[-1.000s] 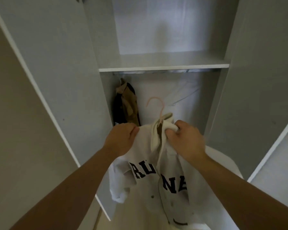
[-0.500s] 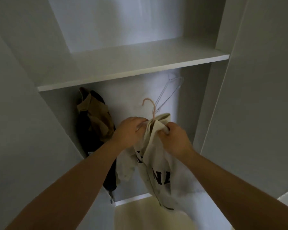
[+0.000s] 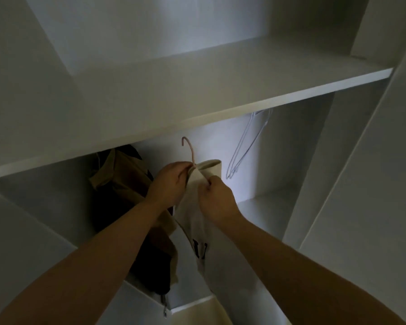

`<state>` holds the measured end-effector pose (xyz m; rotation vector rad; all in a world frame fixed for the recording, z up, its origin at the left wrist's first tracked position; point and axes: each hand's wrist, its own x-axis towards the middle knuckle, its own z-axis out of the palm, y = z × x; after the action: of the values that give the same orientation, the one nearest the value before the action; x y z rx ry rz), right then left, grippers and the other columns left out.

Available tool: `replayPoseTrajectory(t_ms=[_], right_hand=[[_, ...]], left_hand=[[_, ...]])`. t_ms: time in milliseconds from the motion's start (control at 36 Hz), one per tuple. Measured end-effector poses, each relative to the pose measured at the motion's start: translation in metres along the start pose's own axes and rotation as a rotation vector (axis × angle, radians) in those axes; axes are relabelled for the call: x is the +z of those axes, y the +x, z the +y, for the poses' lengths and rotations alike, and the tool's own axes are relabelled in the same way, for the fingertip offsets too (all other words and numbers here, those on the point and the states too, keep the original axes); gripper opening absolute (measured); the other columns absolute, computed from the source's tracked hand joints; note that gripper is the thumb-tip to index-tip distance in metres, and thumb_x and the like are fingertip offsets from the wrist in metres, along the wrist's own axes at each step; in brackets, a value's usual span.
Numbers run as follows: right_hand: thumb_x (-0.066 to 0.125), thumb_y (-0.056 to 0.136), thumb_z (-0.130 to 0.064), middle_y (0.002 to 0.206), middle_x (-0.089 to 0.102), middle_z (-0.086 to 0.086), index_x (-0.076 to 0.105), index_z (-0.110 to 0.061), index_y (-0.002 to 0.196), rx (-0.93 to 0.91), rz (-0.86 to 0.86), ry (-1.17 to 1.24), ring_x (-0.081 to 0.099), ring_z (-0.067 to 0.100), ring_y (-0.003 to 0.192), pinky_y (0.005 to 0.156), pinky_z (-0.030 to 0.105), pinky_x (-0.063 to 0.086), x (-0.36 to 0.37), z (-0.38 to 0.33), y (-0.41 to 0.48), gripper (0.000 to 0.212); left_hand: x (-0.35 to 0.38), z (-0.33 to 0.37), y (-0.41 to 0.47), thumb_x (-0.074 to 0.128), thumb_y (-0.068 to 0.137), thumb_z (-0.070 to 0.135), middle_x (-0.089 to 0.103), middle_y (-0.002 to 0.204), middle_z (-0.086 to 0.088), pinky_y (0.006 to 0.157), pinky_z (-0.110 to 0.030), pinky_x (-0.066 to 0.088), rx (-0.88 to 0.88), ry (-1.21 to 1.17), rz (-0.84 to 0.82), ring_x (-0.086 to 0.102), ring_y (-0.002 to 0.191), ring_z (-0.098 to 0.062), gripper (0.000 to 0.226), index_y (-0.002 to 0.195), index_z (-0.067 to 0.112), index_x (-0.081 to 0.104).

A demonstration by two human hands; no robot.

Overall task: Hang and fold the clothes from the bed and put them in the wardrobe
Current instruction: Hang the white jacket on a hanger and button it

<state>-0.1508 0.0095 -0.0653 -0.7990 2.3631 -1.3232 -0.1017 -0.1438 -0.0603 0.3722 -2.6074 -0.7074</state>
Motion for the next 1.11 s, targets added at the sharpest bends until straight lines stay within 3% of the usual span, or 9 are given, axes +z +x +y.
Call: replayPoseTrajectory(t_ms=[139,250,306,472,639,778,944,1056,1111], right_hand=[[0.05,0.103,-0.023,0.115,0.064,0.01,0.049,-0.003,0.134,-0.03,0.015,0.019,0.056,0.012,0.091,0.076,0.019,0.041,0.017,0.002,0.037,0.037],[0.048,0.104,-0.02,0.117,0.064,0.013,0.049,0.0,0.133,-0.051,0.045,0.031,0.061,0.019,0.096,0.077,0.022,0.042,0.033,0.011,0.067,0.035],[0.048,0.104,-0.018,0.118,0.065,0.015,0.05,0.002,0.132,-0.073,0.071,0.018,0.064,0.025,0.103,0.08,0.024,0.046,0.041,0.017,0.079,0.034],[0.05,0.102,-0.018,0.118,0.063,0.014,0.051,-0.003,0.122,-0.151,0.208,-0.04,0.063,0.029,0.107,0.09,0.034,0.049,0.058,0.026,0.105,0.026],[0.044,0.096,-0.017,0.118,0.063,0.014,0.053,-0.007,0.118,-0.223,0.428,-0.088,0.062,0.033,0.107,0.078,0.032,0.04,0.064,0.029,0.137,0.025],[0.048,0.092,-0.022,0.121,0.061,0.013,0.054,-0.01,0.117,-0.377,0.593,-0.126,0.061,0.033,0.108,0.076,0.032,0.035,0.069,0.028,0.156,0.028],[0.044,0.1,-0.026,0.134,0.059,0.013,0.057,-0.009,0.127,-0.466,0.69,-0.145,0.057,0.031,0.123,0.09,0.035,0.043,0.054,0.007,0.18,0.034],[0.046,0.1,-0.022,0.133,0.06,0.015,0.057,-0.007,0.128,-0.493,0.697,-0.206,0.058,0.032,0.123,0.098,0.038,0.047,0.05,0.004,0.195,0.034],[0.047,0.099,-0.019,0.133,0.06,0.015,0.058,-0.007,0.129,-0.466,0.676,-0.245,0.058,0.032,0.123,0.099,0.038,0.047,0.049,0.005,0.201,0.035]], left_hand=[[0.008,-0.036,0.037,0.041,0.107,0.027,0.071,0.113,0.001,0.088,-0.03,0.054,-0.034,-0.038,-0.03,0.065,0.098,-0.013,0.03,0.121,0.019,0.068],[0.03,-0.069,0.061,0.039,0.105,0.032,0.064,0.101,0.024,0.076,-0.003,0.041,-0.052,-0.064,0.081,0.059,0.088,0.013,0.022,0.11,0.038,0.06],[0.04,-0.081,0.072,0.04,0.104,0.033,0.059,0.092,0.03,0.072,0.0,0.039,-0.029,-0.077,0.127,0.056,0.087,0.02,0.02,0.105,0.042,0.058],[0.062,-0.112,0.109,0.049,0.099,0.027,0.062,0.087,0.028,0.069,0.0,0.039,0.049,-0.159,0.321,0.057,0.082,0.017,0.015,0.096,0.036,0.061],[0.072,-0.125,0.143,0.055,0.1,0.025,0.066,0.087,0.02,0.07,-0.008,0.043,0.144,-0.278,0.499,0.06,0.08,0.011,0.012,0.092,0.033,0.06],[0.062,-0.127,0.145,0.05,0.095,0.042,0.07,0.105,0.018,0.078,-0.006,0.04,0.333,-0.17,0.628,0.06,0.094,0.004,0.023,0.109,0.034,0.067],[0.051,-0.13,0.148,0.059,0.083,0.04,0.068,0.115,0.011,0.084,-0.018,0.046,0.45,-0.032,0.519,0.061,0.104,-0.007,0.045,0.129,0.044,0.06],[0.057,-0.138,0.156,0.064,0.073,0.046,0.064,0.09,0.037,0.065,0.004,0.037,0.351,-0.177,0.419,0.06,0.089,0.014,0.059,0.131,0.041,0.06],[0.061,-0.142,0.159,0.067,0.073,0.043,0.063,0.081,0.033,0.06,0.004,0.035,0.318,-0.168,0.419,0.06,0.082,0.01,0.055,0.128,0.034,0.064]])
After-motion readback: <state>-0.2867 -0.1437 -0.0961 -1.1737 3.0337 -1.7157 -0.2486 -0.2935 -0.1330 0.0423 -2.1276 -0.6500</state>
